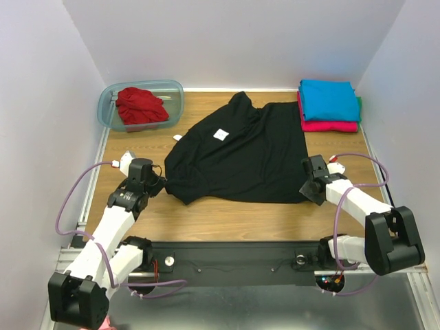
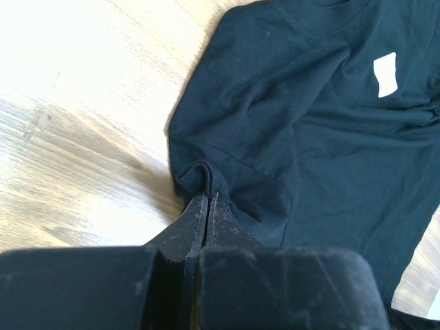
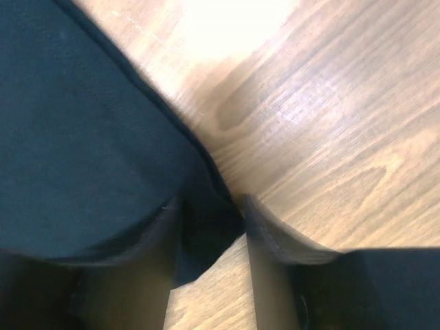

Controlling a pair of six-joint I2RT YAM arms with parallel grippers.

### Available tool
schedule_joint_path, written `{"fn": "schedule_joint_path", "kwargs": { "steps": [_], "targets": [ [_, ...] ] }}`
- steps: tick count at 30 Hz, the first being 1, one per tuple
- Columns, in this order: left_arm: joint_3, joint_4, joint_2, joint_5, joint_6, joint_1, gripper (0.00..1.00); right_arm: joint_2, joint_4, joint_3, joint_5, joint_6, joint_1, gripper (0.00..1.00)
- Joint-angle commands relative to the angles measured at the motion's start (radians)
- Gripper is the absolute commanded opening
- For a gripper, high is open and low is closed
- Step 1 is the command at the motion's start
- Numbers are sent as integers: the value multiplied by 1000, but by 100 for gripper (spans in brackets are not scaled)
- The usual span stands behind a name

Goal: Fold and stack the t-shirts
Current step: Flatten the tshirt out

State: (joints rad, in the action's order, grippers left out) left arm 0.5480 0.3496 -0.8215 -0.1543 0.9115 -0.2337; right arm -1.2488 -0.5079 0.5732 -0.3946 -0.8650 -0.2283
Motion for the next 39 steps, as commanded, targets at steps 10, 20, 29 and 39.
{"fn": "schedule_joint_path", "kwargs": {
  "steps": [10,20,29,39],
  "targets": [
    [110,40,91,13,-69,4,0,263,66,86,49,95,6,0],
    [642,51,162,53,-216,4,0,449,-67,626,-13,238,4,0],
    [1229,121,58,81,-313,4,0,454,-133,1121,-36,308,4,0],
    [1687,201,-50,143,-402,4,0,471,-211,1427,71,345,4,0]
  ]
}}
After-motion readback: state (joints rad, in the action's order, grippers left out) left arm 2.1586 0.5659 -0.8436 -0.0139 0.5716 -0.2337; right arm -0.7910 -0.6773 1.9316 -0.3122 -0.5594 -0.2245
